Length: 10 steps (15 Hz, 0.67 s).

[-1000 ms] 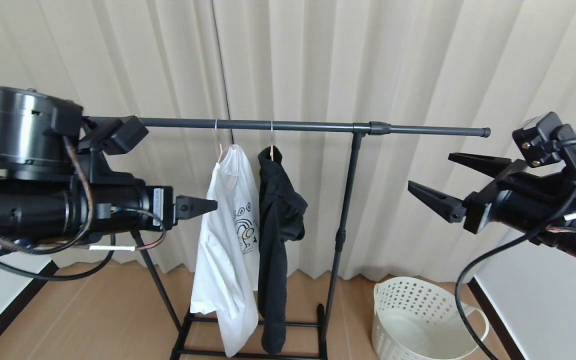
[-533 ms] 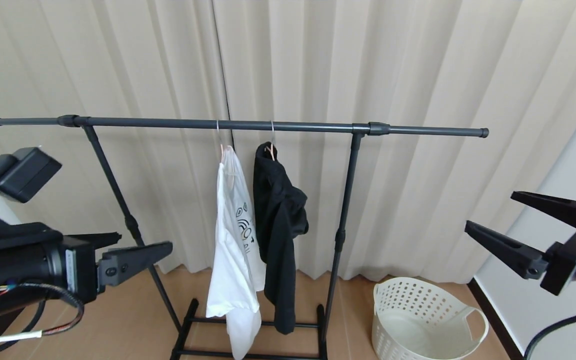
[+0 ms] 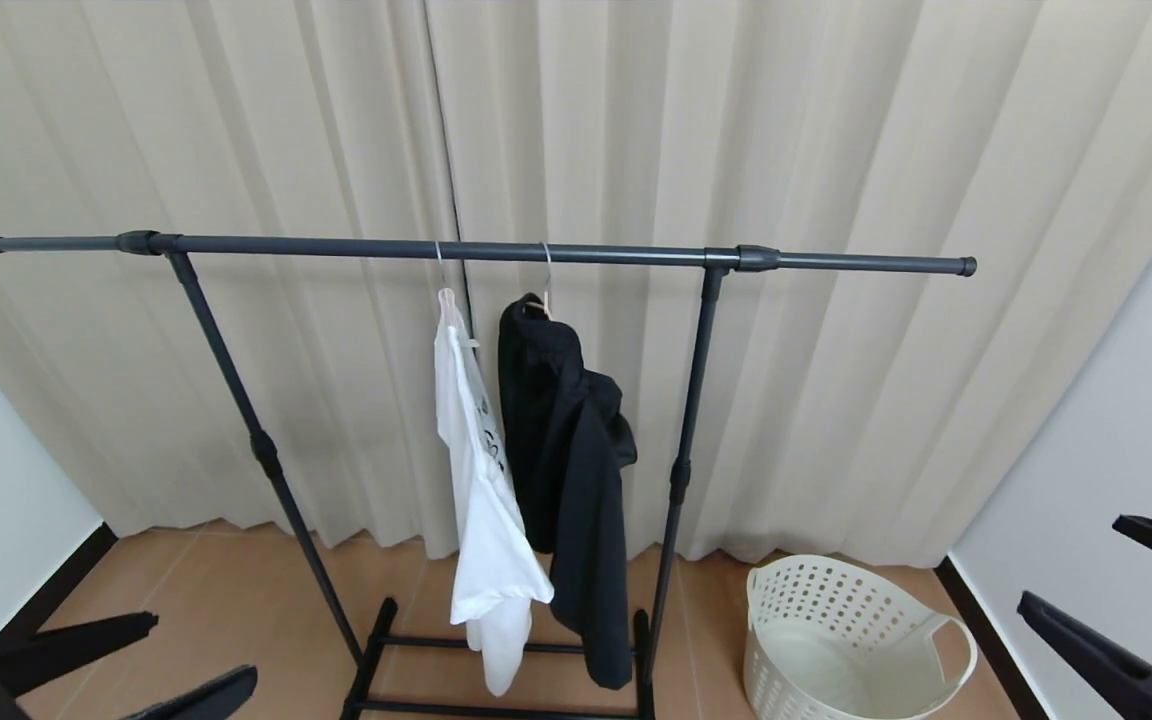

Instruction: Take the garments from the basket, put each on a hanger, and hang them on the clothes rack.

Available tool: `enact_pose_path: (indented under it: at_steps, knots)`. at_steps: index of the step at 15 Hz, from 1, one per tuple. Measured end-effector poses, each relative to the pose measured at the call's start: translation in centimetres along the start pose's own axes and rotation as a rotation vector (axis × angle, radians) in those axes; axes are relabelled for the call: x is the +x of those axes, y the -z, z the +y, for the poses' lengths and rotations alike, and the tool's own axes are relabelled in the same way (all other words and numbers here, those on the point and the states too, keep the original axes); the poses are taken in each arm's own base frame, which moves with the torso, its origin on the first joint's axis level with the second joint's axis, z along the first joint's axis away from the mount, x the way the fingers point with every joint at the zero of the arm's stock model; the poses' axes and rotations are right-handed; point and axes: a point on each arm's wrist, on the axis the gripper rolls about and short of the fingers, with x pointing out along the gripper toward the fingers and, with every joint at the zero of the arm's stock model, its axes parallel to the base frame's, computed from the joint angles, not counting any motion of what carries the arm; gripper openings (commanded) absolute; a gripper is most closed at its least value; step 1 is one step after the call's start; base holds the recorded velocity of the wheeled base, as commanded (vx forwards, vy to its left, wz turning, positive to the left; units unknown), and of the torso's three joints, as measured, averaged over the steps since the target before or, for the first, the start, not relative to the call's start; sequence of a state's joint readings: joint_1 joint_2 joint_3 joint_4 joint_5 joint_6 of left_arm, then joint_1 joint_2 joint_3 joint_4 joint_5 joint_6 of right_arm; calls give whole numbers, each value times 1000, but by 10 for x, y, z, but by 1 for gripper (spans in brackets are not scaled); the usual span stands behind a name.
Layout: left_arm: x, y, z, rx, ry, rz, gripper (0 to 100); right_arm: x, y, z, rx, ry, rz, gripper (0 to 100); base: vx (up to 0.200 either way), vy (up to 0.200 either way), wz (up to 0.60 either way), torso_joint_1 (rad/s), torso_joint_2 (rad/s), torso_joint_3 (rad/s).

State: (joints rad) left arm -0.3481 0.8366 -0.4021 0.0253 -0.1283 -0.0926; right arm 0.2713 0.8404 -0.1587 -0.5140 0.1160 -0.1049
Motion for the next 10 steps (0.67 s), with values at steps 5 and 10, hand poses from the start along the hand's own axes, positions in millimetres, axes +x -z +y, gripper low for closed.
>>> enact_pose_path:
  at_steps: [5,10]
  knots:
    - [-17,57,3,12,6,-3,100,-37,40,9,12,-10,102,100,0,0,0,0,0,0]
    - [-23,107,7,28,27,-15,100,-69,76,16,18,-16,150,100,0,0,0,0,0,0]
